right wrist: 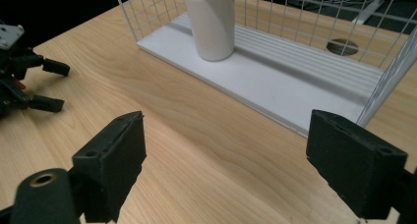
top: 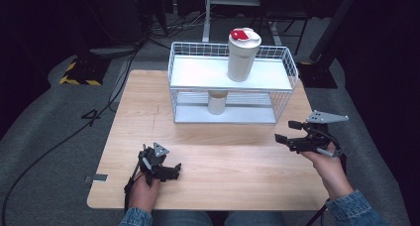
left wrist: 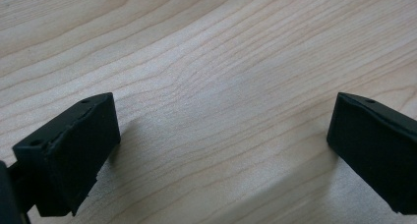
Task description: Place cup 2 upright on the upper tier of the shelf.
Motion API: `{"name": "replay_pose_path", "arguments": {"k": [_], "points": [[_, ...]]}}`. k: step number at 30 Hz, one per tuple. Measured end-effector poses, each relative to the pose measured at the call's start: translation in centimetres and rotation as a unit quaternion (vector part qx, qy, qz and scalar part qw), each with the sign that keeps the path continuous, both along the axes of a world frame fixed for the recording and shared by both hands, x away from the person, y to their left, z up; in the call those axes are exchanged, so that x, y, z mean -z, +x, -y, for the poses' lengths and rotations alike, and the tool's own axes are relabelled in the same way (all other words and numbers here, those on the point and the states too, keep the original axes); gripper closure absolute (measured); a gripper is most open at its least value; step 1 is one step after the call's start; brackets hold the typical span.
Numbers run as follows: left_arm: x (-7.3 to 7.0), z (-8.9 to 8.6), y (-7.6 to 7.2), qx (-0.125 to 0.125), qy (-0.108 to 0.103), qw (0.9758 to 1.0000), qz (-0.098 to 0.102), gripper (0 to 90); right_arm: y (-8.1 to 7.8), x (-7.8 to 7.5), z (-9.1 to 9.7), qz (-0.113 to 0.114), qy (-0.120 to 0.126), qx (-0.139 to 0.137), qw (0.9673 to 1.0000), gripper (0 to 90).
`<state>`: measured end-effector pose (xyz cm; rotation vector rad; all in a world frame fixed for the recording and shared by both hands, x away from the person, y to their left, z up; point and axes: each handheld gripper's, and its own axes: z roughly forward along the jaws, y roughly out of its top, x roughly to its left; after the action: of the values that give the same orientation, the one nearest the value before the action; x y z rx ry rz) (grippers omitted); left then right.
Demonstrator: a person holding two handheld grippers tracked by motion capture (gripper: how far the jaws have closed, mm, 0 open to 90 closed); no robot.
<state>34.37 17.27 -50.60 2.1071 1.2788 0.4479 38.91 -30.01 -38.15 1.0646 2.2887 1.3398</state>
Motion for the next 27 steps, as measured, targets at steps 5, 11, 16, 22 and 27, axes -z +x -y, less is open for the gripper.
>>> {"name": "replay_pose_path", "arguments": {"k": [5, 11, 16, 22, 27], "points": [[0.0, 0.1, 0.0, -0.001, 0.000, 1.0000, 0.001, 0.0, -0.3, 2.6, 0.2, -0.007, -0.006, 0.018, 0.9998, 15.5], [0.0, 0.1, 0.1, -0.001, 0.002, 1.0000, 0.001, 0.0, -0.5, 5.4, 0.8, -0.019, -0.011, 0.042, 0.9989, 15.3], [0.0, 0.1, 0.1, -0.001, 0.002, 1.0000, 0.001, 0.0, -0.8, 7.3, 1.3, -0.027, -0.018, 0.056, 0.9979, 15.3], [0.0, 0.1, 0.1, -0.002, 0.002, 1.0000, 0.001, 0.0, -1.3, 9.1, 1.3, -0.031, -0.023, 0.065, 0.9971, 15.3], [0.0, 0.1, 0.1, -0.002, 0.002, 1.0000, 0.001, 0.0, -1.7, 10.3, 1.2, -0.035, -0.039, 0.071, 0.9961, 15.3]]}}
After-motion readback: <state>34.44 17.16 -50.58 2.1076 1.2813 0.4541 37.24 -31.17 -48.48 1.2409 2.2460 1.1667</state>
